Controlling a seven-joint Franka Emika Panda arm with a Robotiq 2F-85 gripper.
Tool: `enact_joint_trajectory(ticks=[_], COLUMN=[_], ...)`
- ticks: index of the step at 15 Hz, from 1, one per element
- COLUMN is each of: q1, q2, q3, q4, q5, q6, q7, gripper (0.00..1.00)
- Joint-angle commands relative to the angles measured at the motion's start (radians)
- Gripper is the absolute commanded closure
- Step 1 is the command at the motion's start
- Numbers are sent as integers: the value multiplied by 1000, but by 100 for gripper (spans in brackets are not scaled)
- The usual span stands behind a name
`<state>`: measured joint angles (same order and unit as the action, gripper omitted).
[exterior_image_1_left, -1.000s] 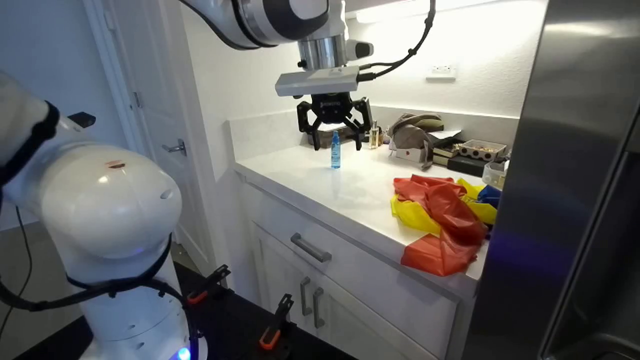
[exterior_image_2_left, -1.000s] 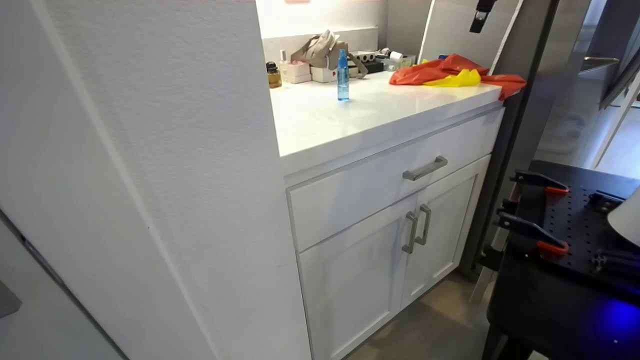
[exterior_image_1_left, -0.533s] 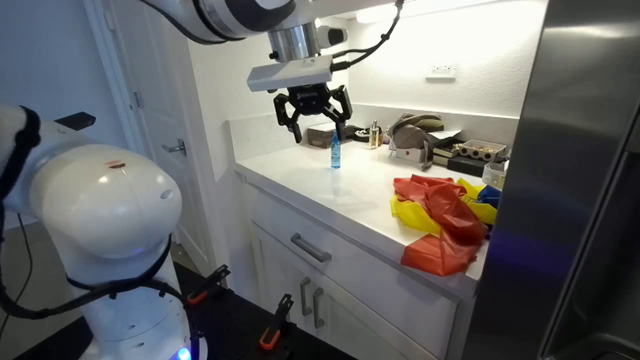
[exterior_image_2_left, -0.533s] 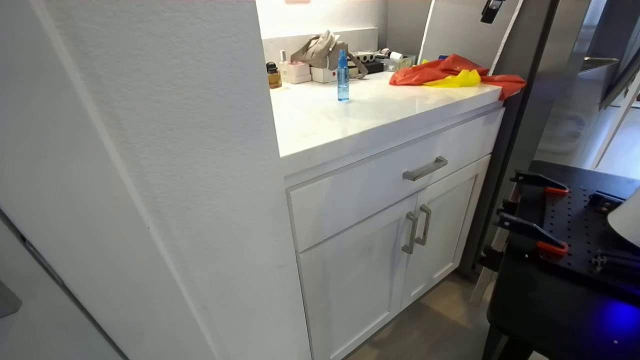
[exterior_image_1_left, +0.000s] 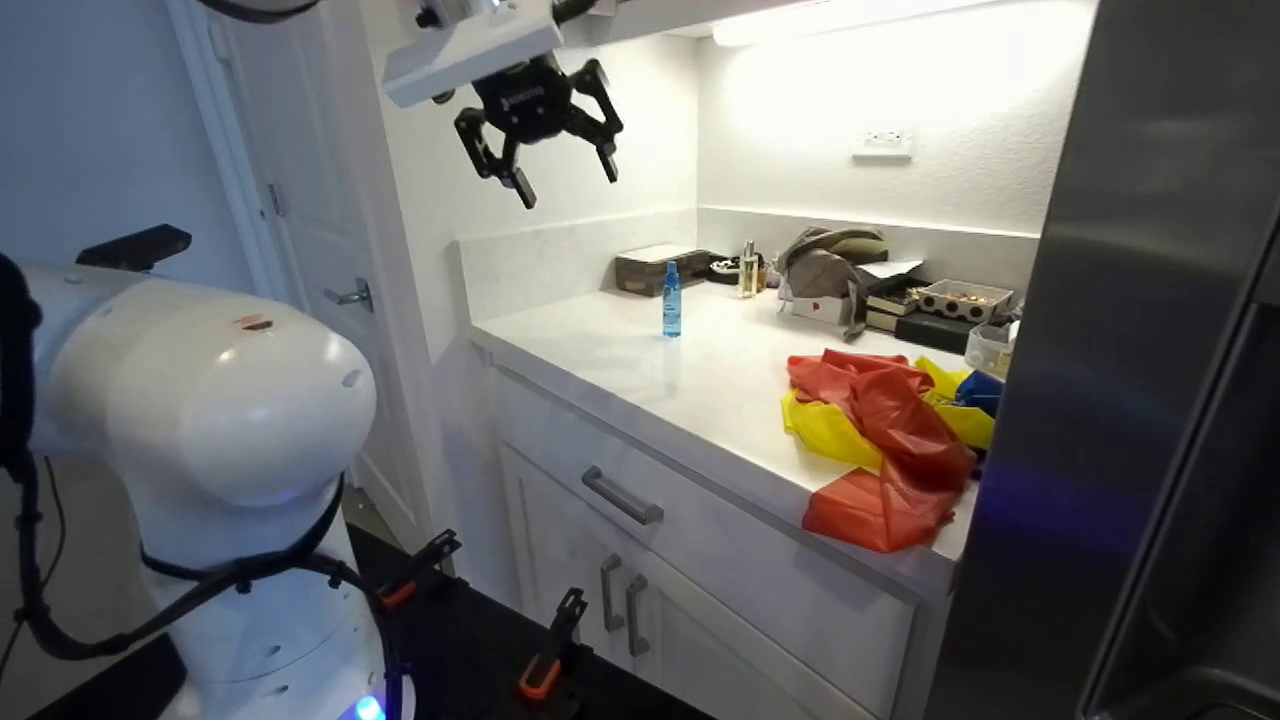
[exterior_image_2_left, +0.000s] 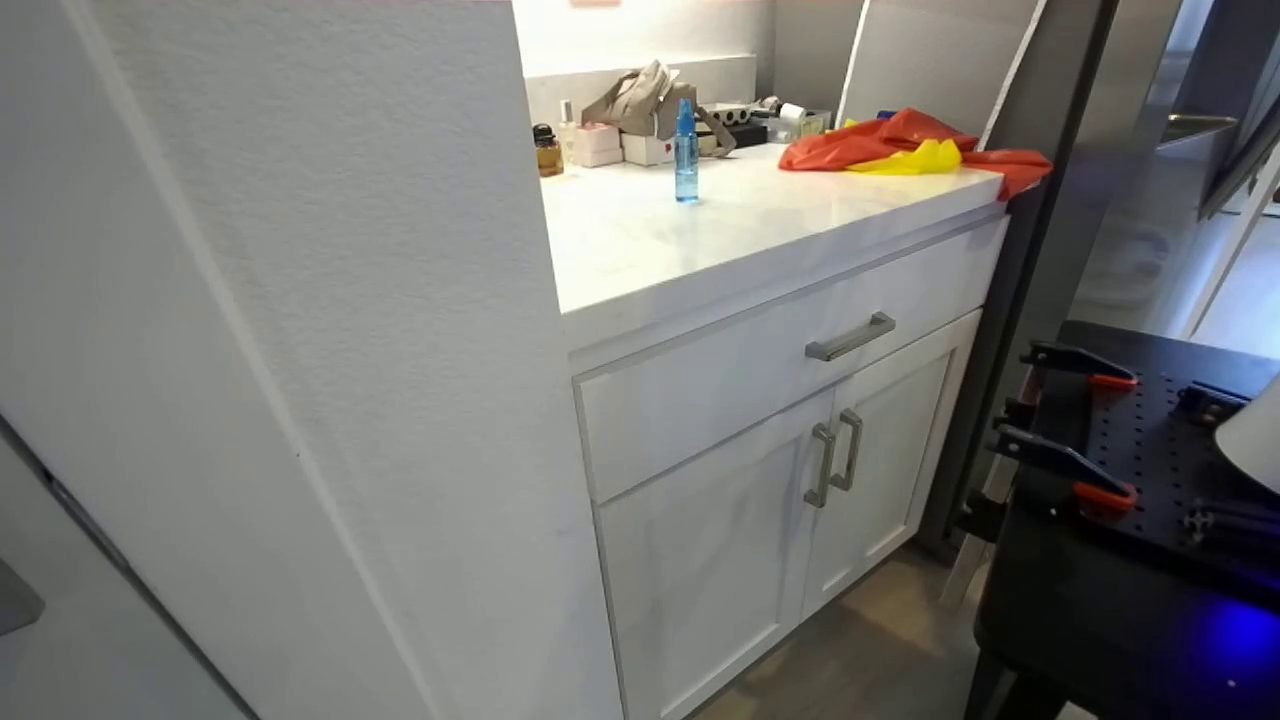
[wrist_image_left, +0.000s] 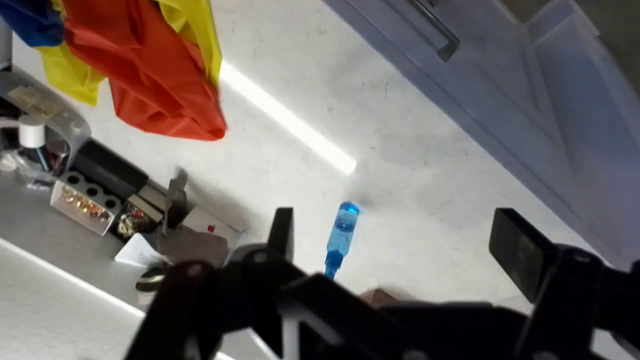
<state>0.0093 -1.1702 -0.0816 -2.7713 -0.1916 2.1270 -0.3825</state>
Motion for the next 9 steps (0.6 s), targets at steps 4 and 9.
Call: enact_joint_trajectory(ticks=[4, 9], q1=[98, 204], q2=[-142, -114], q3=[95, 161], q4=[-8, 1], q5=[-12, -12], q6=[72, 302], q7=[47, 58], gripper=[0, 0])
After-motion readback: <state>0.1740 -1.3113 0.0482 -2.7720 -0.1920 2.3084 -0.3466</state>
